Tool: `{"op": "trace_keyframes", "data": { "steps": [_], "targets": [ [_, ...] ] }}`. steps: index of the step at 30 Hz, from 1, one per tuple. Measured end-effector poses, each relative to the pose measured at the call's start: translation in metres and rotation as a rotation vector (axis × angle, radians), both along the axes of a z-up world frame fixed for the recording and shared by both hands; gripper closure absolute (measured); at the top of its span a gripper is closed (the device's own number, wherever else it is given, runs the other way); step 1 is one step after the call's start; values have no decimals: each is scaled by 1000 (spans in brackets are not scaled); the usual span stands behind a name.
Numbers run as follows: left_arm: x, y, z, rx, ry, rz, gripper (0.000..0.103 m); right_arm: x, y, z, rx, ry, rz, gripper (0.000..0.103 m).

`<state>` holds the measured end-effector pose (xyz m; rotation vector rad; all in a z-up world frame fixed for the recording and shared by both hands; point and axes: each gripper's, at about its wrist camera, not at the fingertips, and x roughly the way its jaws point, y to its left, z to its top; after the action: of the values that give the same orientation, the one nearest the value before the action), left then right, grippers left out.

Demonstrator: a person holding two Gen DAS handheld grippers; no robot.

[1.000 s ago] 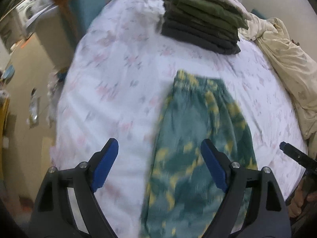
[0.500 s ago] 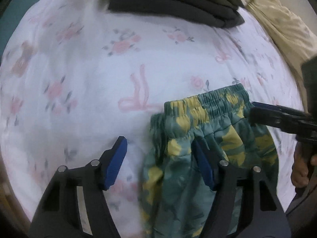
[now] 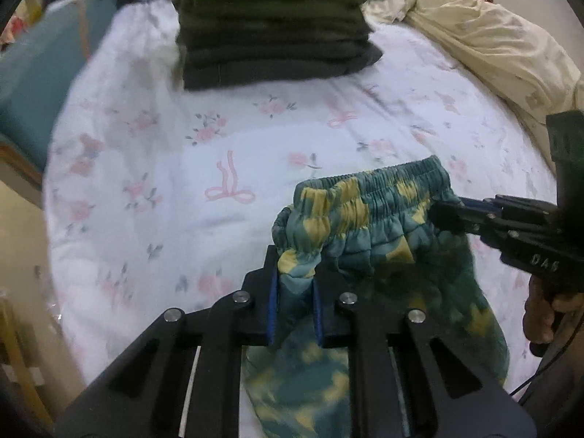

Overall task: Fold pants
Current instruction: 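Grasp the elastic waistband with the left gripper while the right gripper grasps it too, then fold the waistband over toward the leg hems with both grippers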

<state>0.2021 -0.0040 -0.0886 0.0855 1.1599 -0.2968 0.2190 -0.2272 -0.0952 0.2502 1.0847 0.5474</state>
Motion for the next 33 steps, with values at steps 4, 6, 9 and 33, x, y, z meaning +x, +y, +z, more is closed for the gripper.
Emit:
{"op": "trace_keyframes", "data": {
  "steps": [4,6,9,33],
  "targets": [
    [-33,-6,7,37,11,99,91,-29,0,13,-4,-22,23,90],
    [-44,-9,10,64,-4,110,91,-41,1,22,-17,-43,44,90],
    [-58,-11,14,73,-14,157,91,-59,-1,28,-2,-67,54,90],
    [-84,-33,30,133,-92,84,91,-83,-16,21,3,-89,69,90]
  ]
}}
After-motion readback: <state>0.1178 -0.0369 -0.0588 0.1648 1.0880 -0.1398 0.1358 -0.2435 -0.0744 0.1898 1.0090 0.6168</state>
